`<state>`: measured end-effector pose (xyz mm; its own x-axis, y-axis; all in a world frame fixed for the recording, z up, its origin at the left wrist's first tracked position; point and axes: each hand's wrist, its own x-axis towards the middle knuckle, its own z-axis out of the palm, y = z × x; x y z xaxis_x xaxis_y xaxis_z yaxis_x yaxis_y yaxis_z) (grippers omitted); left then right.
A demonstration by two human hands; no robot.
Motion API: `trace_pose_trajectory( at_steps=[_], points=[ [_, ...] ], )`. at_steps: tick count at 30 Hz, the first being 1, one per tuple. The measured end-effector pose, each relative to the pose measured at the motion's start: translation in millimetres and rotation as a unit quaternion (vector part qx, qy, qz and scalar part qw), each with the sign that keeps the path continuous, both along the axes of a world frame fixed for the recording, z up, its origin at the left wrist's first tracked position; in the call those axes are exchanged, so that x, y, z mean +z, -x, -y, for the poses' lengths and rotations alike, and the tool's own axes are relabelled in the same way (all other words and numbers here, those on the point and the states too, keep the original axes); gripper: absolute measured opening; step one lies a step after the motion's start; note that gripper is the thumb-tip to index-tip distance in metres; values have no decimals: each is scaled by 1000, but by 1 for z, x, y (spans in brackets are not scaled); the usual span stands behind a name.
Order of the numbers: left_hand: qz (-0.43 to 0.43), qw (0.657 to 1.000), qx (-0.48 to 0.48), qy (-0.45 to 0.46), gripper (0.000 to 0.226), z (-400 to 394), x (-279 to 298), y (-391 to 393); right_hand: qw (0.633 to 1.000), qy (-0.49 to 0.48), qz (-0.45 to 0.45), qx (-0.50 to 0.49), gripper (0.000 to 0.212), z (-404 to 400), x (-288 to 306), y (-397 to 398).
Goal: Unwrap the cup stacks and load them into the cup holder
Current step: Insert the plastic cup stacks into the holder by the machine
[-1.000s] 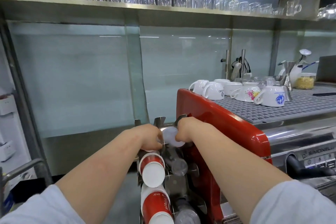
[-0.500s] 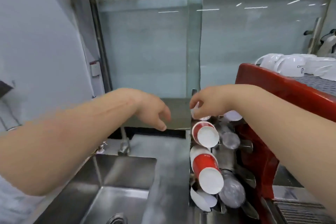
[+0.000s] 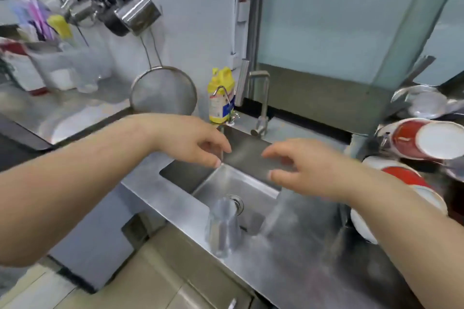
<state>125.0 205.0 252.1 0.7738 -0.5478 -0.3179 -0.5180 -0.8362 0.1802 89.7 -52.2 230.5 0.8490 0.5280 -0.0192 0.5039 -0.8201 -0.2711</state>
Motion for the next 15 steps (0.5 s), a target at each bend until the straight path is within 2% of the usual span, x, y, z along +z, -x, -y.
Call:
trace_pose_trajectory(
  at_steps=[5,10,15],
  points=[
    [-24,992,80,93,57,-38,-110,28,995,-88,-35,20,50,-34,-86,6],
    [-90,927,249,267,65,-40,-200,49,989,-144,-41,12,58,-59,-143,6],
    [-131,901,256,324,79,-27,-248,52,987,-151,-52,15,67,-77,-172,3]
  ],
)
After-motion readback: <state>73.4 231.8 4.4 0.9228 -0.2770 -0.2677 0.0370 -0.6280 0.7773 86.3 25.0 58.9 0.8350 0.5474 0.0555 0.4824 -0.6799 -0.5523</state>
